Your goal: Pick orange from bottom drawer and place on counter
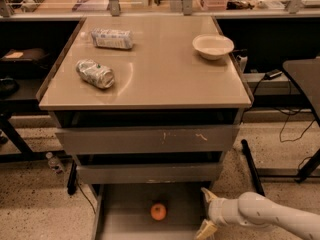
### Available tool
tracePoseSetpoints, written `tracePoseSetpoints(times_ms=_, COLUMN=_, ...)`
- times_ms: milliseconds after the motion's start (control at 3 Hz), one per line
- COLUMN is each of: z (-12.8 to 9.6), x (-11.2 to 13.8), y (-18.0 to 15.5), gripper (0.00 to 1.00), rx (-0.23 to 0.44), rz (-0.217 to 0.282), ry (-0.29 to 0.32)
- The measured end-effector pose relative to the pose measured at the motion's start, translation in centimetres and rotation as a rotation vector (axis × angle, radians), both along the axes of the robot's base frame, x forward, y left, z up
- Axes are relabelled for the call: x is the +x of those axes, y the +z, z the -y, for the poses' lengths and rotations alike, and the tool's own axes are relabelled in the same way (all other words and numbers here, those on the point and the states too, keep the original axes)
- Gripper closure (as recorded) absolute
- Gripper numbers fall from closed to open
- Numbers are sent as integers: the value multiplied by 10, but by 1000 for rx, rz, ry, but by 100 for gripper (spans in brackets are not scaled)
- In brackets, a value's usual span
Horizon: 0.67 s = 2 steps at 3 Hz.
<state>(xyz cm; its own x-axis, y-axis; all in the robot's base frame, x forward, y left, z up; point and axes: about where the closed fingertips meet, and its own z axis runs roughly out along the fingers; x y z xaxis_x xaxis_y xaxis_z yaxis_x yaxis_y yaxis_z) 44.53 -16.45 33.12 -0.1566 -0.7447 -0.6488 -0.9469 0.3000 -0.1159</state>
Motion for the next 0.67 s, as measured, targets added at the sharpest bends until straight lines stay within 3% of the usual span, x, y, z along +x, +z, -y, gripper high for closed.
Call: tracePoseSetpoints(times_ms=667, z=-61, x=38, y=-60, gripper=0, rx=24, rz=32, ry=127)
